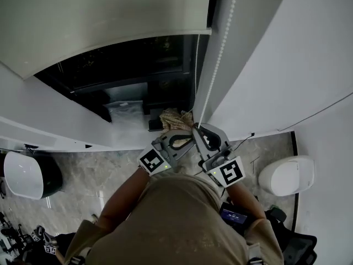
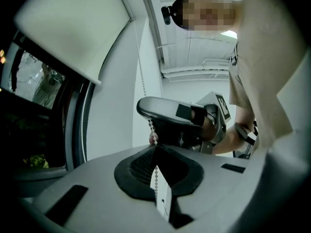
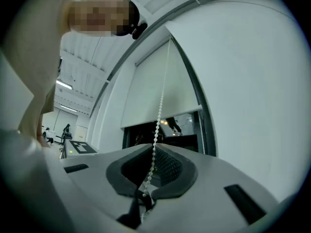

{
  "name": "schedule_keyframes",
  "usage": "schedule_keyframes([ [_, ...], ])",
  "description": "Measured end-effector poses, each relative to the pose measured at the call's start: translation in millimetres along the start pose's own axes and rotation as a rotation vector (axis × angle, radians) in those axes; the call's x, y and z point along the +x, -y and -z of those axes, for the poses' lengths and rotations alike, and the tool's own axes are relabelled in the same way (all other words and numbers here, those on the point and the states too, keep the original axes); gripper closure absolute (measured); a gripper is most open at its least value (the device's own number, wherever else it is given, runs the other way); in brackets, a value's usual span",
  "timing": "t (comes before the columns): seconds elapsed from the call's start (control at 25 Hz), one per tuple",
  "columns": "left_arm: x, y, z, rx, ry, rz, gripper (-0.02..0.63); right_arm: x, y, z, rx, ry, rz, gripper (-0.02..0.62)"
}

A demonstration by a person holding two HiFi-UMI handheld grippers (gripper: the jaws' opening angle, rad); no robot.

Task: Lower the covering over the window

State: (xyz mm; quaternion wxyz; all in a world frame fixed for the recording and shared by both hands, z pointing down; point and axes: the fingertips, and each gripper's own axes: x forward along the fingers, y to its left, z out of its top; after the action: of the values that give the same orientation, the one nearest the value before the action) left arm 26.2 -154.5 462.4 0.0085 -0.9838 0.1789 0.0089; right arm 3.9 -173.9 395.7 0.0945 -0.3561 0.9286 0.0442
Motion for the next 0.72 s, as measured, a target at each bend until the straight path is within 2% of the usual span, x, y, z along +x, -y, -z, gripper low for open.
schedule_keyframes([
  [0.12, -10, 2, 3, -0.100, 0.036, 0.029, 0.589, 0, 3, 2, 0.058, -0.011, 0.016, 0.578],
  [0.2, -26, -2, -1, -0.217, 0.118, 0.087, 0.577, -3, 5, 5, 0.091, -0.003, 0.021, 0.578],
  [0.28, -43, -19, -18, -0.326, 0.234, 0.088, 0.458, -7, 6, 22, 0.129, -0.030, 0.026, 0.580],
  [0.32, -47, -28, -29, -0.335, 0.269, 0.070, 0.451, -8, 3, 34, 0.141, -0.061, 0.020, 0.580],
  [0.4, -41, -33, -51, -0.262, 0.272, 0.054, 0.451, -8, -3, 51, 0.156, -0.111, -0.003, 0.580],
  [0.52, -15, -23, -70, -0.126, 0.180, 0.068, 0.451, -4, -13, 55, 0.152, -0.126, -0.033, 0.578],
  [0.56, -8, -23, -68, -0.106, 0.141, 0.057, 0.458, -3, -16, 55, 0.150, -0.125, -0.037, 0.578],
  [0.6, -3, -25, -66, -0.102, 0.119, 0.044, 0.565, -3, -17, 54, 0.150, -0.118, -0.035, 0.578],
  [0.68, -1, -34, -62, -0.120, 0.127, 0.014, 0.580, -9, -13, 48, 0.151, -0.069, -0.015, 0.578],
  [0.72, -2, -39, -61, -0.111, 0.136, -0.013, 0.581, -15, -8, 45, 0.158, -0.030, 0.000, 0.546],
])
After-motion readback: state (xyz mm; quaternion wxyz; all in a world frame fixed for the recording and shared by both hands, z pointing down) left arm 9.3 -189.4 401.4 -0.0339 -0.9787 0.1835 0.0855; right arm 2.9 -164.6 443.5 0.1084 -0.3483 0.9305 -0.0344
